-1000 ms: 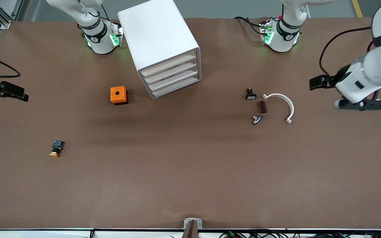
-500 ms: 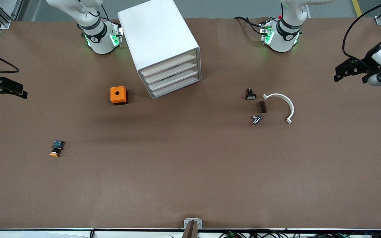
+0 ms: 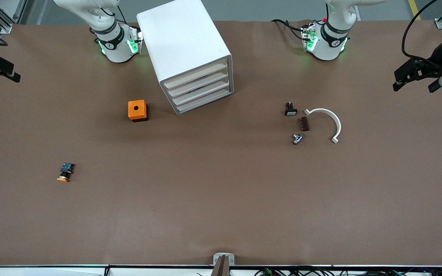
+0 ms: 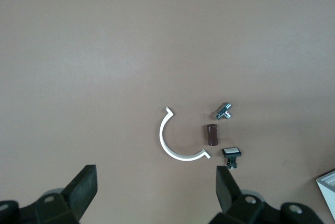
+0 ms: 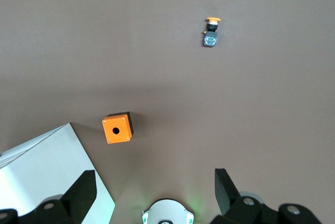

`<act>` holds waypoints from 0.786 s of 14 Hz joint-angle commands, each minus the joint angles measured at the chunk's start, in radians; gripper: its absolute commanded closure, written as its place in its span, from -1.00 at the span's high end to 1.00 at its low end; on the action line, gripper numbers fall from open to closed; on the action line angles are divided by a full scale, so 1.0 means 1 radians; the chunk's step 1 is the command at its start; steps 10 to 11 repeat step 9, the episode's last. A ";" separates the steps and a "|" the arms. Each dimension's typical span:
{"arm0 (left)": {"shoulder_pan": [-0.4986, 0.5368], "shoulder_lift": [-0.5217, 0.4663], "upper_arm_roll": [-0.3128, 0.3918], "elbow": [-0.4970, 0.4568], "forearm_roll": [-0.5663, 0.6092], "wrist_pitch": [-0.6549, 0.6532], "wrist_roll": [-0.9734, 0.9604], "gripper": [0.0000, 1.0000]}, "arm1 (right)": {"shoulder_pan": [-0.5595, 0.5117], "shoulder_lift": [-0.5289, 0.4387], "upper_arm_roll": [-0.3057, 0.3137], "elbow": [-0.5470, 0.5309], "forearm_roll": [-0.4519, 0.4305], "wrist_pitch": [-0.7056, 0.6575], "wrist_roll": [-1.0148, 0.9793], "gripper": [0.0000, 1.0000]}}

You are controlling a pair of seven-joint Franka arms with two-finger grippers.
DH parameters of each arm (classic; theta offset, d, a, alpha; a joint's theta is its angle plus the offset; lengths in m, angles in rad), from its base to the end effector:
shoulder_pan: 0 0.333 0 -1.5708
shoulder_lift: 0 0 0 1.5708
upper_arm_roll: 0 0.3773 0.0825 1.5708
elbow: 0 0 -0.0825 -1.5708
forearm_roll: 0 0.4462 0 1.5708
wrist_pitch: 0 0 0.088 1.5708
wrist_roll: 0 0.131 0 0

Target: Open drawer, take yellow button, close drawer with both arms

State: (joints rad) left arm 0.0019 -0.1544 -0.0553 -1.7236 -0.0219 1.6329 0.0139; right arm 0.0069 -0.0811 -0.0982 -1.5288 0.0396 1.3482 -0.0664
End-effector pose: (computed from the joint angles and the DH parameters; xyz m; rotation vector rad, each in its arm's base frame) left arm 0.5647 -0.0355 0.6764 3.1237 -0.1035 0.0988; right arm 0.5570 -0.0480 0.7132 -3.0833 0.0268 0.1479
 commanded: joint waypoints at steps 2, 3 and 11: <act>0.001 0.025 -0.003 0.048 0.014 -0.024 -0.006 0.99 | 0.051 -0.046 0.008 -0.068 0.005 0.045 0.060 1.00; 0.001 0.026 -0.003 0.050 0.016 -0.024 -0.003 0.99 | 0.059 -0.048 0.008 -0.068 0.003 0.046 0.060 1.00; 0.001 0.036 -0.005 0.073 0.014 -0.027 0.000 0.99 | 0.051 -0.052 0.009 -0.068 0.002 0.084 0.060 1.00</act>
